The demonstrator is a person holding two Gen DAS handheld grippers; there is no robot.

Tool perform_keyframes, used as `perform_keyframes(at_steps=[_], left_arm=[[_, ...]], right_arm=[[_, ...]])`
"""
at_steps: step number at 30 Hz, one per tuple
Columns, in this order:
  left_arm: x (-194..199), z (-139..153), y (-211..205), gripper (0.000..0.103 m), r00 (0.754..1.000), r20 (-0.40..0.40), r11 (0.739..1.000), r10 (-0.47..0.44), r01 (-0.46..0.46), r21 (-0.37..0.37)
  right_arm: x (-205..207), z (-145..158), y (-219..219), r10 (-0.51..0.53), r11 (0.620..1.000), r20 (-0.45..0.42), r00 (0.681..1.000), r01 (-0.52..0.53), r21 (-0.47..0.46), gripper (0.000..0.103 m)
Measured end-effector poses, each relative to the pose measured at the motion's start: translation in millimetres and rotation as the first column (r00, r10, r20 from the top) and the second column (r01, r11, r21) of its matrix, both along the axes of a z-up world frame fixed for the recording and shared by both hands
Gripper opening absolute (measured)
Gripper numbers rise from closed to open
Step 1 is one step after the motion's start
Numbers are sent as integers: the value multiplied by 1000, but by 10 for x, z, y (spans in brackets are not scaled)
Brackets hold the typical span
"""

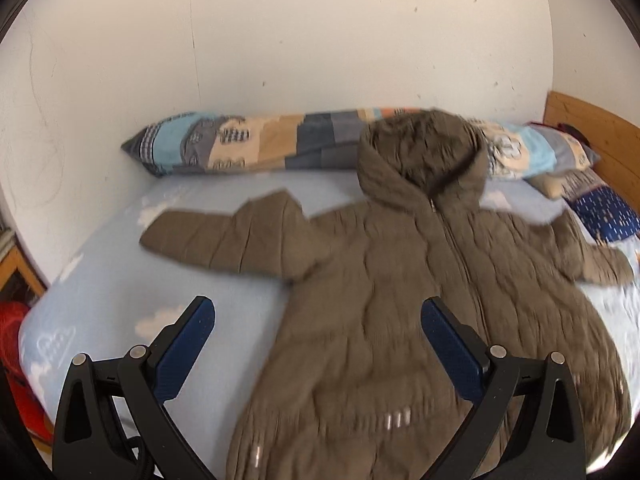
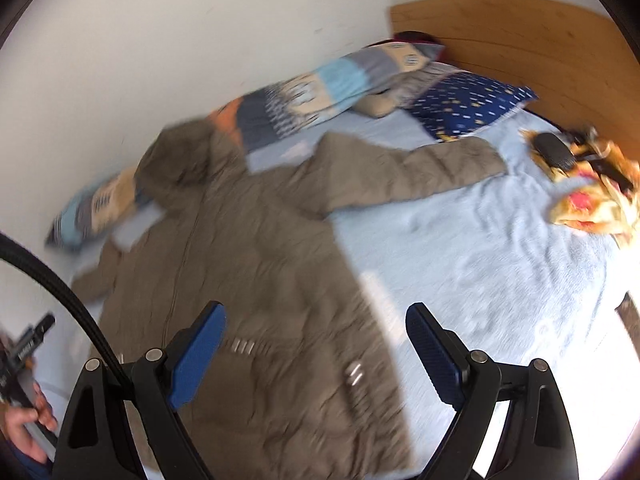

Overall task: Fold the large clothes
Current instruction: 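Grasp the jacket sleeve nearest the right tool and lift it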

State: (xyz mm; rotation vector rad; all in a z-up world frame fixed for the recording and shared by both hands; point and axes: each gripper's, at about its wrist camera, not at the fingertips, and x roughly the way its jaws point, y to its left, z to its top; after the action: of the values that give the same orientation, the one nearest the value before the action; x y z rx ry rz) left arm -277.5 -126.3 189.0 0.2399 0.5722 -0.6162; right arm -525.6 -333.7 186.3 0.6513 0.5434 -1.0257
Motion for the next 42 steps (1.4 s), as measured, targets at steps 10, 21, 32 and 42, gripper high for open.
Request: perform_keyframes(at_steps=[10,21,32,42], left_arm=[[516,-320,-803,103,986,-128,995,-105,104,-12],[635,-555,-946,103,978,-158,990,-139,143,14],[694,-635,-1518,103,929,-287,972,-235,220,-84],[593,-723,-1754,103,916,-306,966,-258,250,-66]], right_arm=[[-547,31,-1260,-236,969,204,950,214,122,94],[-1453,-542,-2781,-475,871,328,817,383,308,86],[-1747,-1042,-3542,-556,813,273,785,447,372,66],[-1521,-1064,-3734,-496,858,288,819,414,303,20]])
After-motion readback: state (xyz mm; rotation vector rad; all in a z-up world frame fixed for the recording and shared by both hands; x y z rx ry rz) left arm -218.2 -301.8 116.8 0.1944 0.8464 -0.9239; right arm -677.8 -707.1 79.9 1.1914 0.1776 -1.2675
